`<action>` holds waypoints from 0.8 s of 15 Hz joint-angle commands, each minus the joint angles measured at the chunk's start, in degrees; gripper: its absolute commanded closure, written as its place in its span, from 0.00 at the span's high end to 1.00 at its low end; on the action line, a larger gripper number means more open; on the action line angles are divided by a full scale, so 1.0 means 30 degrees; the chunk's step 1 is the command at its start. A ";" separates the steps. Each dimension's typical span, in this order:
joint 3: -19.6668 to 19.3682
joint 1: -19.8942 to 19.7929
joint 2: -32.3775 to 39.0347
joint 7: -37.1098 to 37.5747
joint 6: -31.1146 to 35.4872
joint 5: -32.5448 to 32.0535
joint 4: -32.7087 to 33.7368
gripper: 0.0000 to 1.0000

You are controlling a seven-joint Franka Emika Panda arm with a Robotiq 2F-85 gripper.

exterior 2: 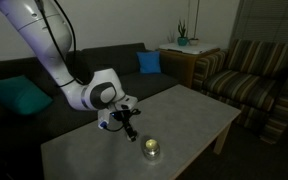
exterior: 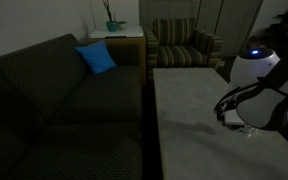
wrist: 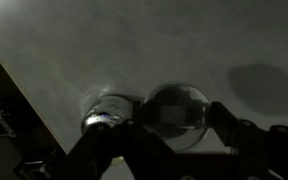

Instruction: Pick the lid on the table and put it on the bottle

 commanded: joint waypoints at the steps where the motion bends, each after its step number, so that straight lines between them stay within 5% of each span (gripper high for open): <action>1: -0.0288 0.0372 0.0176 0.0222 -0.0032 0.0199 0.0021 0.44; 10: -0.3086 0.3384 -0.1510 0.2262 0.1482 0.0466 -0.4371 0.44; 12: -0.3061 0.3086 -0.2250 0.1661 0.2442 0.0346 -0.5456 0.44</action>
